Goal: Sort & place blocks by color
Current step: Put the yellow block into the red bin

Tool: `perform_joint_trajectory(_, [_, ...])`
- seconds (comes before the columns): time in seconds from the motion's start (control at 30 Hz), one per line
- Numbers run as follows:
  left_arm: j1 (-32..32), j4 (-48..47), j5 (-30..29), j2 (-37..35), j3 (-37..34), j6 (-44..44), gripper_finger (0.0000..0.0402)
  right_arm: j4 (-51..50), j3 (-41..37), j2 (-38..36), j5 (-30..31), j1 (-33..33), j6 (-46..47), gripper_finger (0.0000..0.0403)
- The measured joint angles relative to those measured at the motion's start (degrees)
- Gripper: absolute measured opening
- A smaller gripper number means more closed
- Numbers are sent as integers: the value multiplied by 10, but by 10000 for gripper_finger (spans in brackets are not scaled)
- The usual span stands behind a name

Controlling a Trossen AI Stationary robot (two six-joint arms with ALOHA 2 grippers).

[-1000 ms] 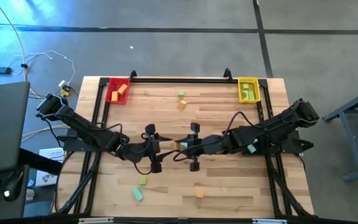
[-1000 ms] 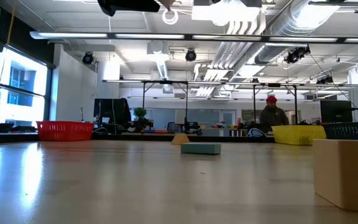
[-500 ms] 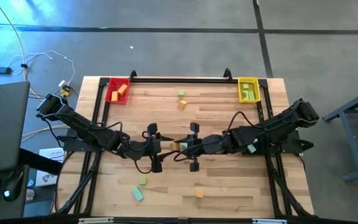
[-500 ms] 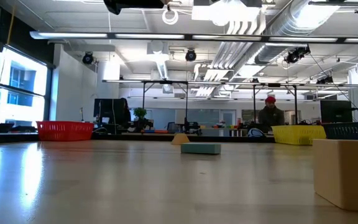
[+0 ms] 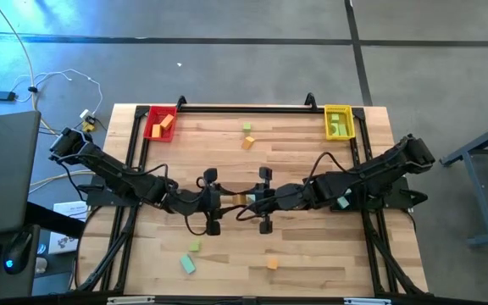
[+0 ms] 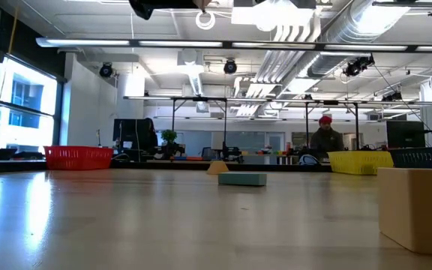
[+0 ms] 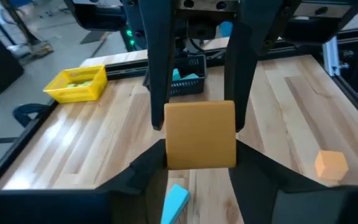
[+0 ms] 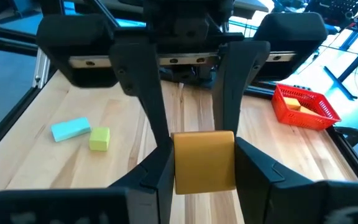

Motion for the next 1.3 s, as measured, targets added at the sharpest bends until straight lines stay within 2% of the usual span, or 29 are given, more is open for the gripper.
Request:
perform_joint_trajectory(0.13, [12, -3, 25, 0, 0, -2, 108, -13, 0, 0, 1, 0, 3, 112])
perform_joint_trajectory(0.37, [20, -9, 28, 0, 0, -3, 111, -23, 1, 0, 20, 0, 0, 145])
perform_joint_trajectory(0.63, [24, -64, -38, 0, 0, -6, 109, -37, 1, 1, 71, -2, 0, 184])
perform_joint_trajectory(0.73, [37, -115, -74, 0, 0, -15, 109, -53, 0, 1, 68, -10, 20, 189])
perform_joint_trajectory(0.83, [62, -174, -99, 0, 0, -47, 112, -80, 0, 1, 57, -22, 49, 190])
perform_joint_trajectory(1.3, [239, -419, -101, 0, 0, -183, 109, -140, -2, 12, 47, -53, 115, 190])
